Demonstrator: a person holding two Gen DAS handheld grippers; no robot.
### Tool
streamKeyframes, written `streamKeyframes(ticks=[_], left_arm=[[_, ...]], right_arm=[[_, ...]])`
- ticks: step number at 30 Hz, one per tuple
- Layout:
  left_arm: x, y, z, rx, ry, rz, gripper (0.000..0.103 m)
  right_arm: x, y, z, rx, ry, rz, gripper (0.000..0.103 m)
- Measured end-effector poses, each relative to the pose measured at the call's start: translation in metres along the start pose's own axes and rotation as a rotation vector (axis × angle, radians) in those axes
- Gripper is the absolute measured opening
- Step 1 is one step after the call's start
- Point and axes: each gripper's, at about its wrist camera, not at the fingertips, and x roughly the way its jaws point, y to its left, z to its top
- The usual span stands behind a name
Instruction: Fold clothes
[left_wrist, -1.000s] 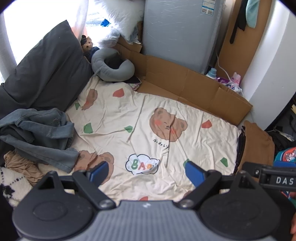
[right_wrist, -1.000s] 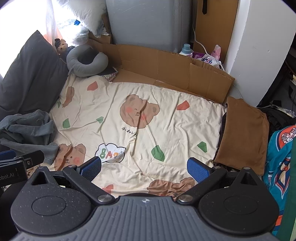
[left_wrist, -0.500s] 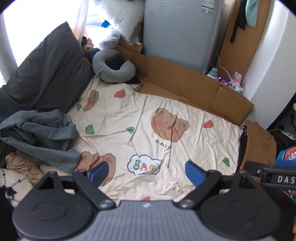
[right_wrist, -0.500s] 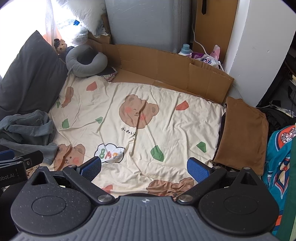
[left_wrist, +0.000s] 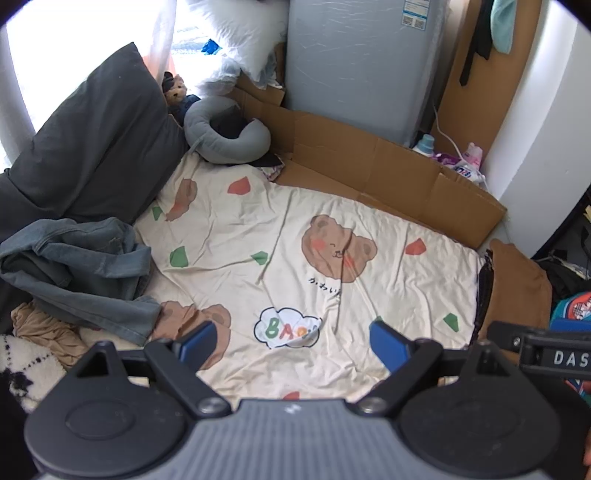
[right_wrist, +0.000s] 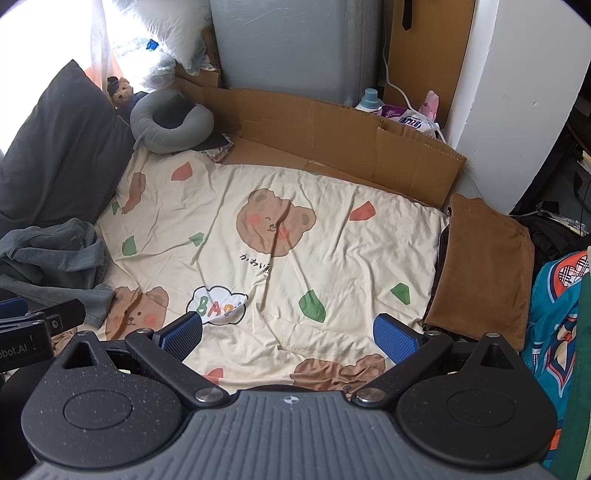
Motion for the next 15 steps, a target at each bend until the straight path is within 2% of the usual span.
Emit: streamKeyframes(ticks=[15], left_arm=[[-0.0004, 0.0029, 0.0005, -0.002, 0.001, -0.005, 0.091]], right_arm=[[0.0009, -0.0005, 0.0008, -0.007, 0.002, -0.011, 0.102]])
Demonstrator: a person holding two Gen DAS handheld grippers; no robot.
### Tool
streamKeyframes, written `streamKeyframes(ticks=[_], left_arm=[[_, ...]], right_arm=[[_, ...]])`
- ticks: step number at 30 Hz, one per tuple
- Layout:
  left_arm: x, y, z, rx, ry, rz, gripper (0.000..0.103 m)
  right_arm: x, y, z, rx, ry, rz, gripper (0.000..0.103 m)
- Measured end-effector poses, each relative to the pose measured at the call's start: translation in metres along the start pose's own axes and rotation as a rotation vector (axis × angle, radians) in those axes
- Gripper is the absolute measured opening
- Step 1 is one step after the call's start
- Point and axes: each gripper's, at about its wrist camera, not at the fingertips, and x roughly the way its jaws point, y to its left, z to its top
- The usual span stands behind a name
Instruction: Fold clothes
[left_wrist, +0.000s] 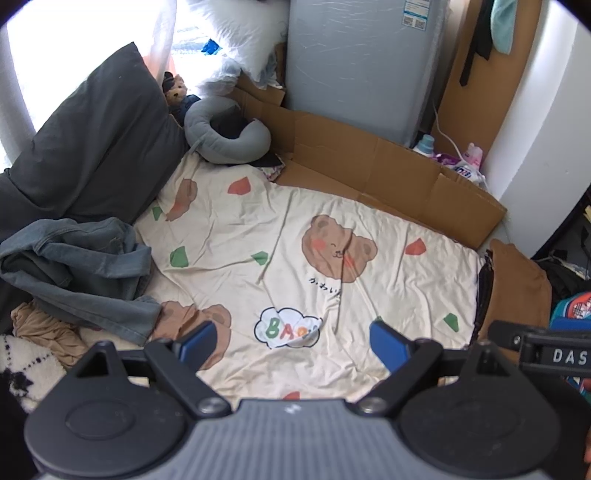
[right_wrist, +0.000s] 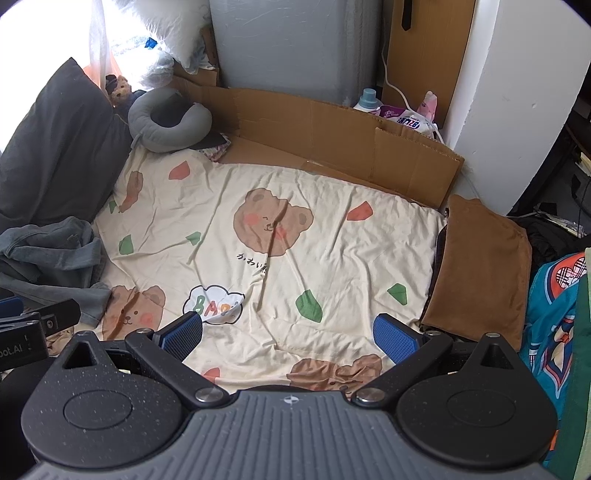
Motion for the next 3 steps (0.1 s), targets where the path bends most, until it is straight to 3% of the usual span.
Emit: streamKeyframes(ticks=[3], left_arm=[[0.0007, 0.0002, 0.0006, -0.001, 0.003, -0.003, 0.091]], right_arm=[[-0.0005, 0.0002, 0.0000, -0.001, -0.001, -0.002, 0.102]])
